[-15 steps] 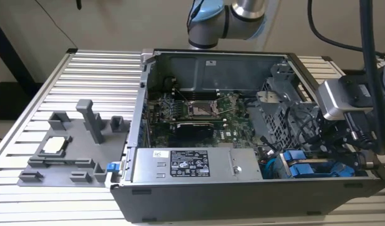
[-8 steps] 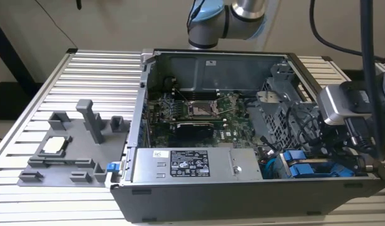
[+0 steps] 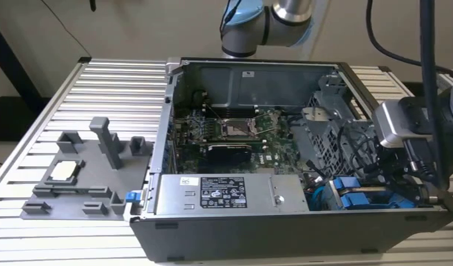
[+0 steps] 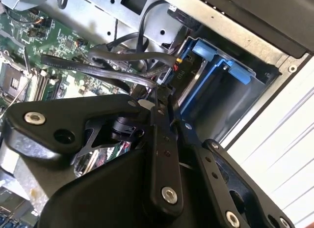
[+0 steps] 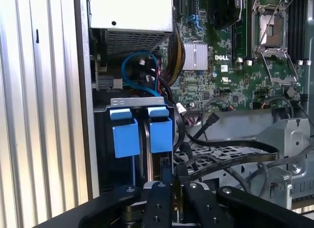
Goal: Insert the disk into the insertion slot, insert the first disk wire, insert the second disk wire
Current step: 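Insert the second disk wire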
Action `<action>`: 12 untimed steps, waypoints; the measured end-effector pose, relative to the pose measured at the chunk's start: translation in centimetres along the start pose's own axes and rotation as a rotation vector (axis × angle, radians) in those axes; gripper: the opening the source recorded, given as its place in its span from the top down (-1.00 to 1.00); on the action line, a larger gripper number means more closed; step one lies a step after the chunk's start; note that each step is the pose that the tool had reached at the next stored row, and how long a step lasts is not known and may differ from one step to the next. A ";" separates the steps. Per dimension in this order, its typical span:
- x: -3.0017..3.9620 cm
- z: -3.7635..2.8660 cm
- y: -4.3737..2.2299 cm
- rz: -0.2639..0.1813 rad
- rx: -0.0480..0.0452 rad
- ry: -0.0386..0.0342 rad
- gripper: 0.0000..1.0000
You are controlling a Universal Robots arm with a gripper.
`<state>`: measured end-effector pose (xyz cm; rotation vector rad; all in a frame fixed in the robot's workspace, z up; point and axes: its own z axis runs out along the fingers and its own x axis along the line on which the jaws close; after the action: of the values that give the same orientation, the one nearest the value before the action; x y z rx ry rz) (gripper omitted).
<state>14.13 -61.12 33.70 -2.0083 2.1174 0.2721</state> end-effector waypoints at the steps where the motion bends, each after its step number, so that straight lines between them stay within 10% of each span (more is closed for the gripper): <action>1: 0.01 0.01 0.00 0.003 0.0003 0.0000 0.68; 12: 0.12 0.34 0.12 0.025 0.0073 0.0126 0.68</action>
<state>14.01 -61.13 33.34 -1.9860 2.1492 0.2560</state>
